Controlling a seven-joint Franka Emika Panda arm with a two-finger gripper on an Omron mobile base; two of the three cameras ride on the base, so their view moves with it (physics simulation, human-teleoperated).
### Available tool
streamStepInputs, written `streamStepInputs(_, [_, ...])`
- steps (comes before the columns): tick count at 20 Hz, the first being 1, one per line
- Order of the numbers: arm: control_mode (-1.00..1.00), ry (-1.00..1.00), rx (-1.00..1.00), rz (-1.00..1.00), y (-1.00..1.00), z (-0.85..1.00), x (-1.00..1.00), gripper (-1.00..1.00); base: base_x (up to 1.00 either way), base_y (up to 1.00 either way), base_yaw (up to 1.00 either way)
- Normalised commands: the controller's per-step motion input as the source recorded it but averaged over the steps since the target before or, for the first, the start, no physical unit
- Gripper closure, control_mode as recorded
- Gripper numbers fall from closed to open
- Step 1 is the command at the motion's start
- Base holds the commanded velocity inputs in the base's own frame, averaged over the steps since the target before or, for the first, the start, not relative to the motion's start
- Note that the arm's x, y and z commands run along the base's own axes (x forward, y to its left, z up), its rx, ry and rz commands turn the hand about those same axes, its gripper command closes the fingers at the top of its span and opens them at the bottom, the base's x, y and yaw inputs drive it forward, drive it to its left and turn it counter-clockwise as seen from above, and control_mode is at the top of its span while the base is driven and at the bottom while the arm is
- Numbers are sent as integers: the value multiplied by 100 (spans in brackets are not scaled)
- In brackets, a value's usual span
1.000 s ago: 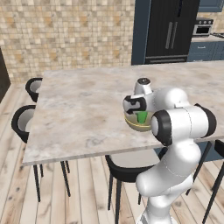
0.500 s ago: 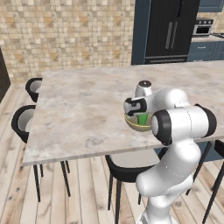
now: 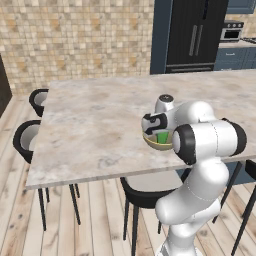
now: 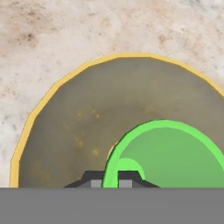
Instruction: Place the cup inside the bowl on the dining table and move the bowl to any counter.
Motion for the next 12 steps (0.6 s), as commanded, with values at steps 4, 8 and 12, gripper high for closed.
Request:
streamStepInputs(4, [-100,0,0,4,0,-4,0,100,0,0,0])
streamStepInputs(8, [-100,0,0,4,0,-1,0,100,0,0,0])
streamStepInputs(12, [-100,0,0,4,0,-2,0,100,0,0,0])
